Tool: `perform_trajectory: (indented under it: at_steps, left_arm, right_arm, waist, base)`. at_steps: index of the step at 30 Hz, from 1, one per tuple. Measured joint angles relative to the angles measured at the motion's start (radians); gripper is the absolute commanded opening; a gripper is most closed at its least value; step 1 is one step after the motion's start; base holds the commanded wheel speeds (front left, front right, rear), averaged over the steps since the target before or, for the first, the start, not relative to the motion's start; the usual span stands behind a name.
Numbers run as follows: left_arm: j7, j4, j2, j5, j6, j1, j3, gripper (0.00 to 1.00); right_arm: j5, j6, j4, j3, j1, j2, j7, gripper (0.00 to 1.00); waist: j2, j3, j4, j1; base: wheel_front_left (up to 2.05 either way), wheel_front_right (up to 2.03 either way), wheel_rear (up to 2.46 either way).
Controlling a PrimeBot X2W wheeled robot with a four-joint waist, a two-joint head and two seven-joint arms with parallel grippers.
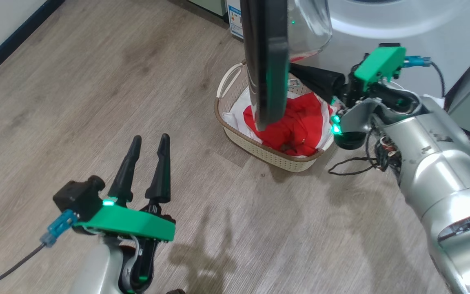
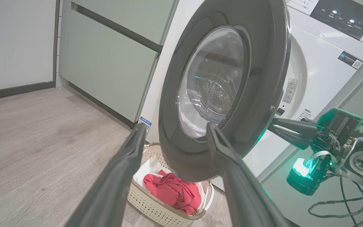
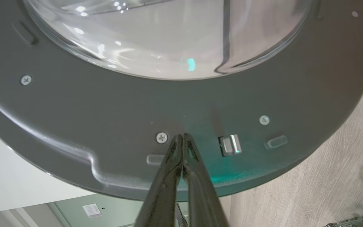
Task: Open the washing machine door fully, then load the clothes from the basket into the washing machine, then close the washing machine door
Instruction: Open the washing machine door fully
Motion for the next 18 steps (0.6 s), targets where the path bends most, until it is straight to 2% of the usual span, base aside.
perform_trajectory:
  at_steps: [2, 3, 8, 18]
  left_arm:
    - [0.000, -0.003, 0.000, 0.000, 0.001, 0.000, 0.002, 1.00]
    - [0.000, -0.009, 0.000, 0.000, 0.001, 0.000, 0.012, 1.00]
    - [0.000, -0.021, 0.000, 0.000, 0.010, 0.014, 0.029, 1.00]
    - [0.000, -0.045, 0.000, -0.016, 0.027, 0.016, 0.041, 1.00]
  right_arm:
    - [0.023, 0.000, -0.005, 0.028, 0.000, 0.000, -0.010, 0.00]
    - [0.064, 0.000, -0.014, 0.080, 0.000, 0.000, -0.028, 0.00]
    - [0.155, 0.000, -0.026, 0.201, -0.001, 0.000, -0.071, 0.00]
    - [0.302, 0.000, -0.050, 0.383, -0.020, 0.001, -0.144, 0.00]
  waist:
    - [0.0000, 0.002, 0.001, 0.0000]
    - [0.0000, 0.004, 0.001, 0.0000]
    - [0.0000, 0.009, 0.002, 0.0000]
    - [0.0000, 0.027, 0.004, 0.0000]
  base:
    - [0.00, 0.00, 0.00]
    - [0.00, 0.00, 0.00]
    - [0.00, 0.00, 0.00]
    - [0.00, 0.00, 0.00]
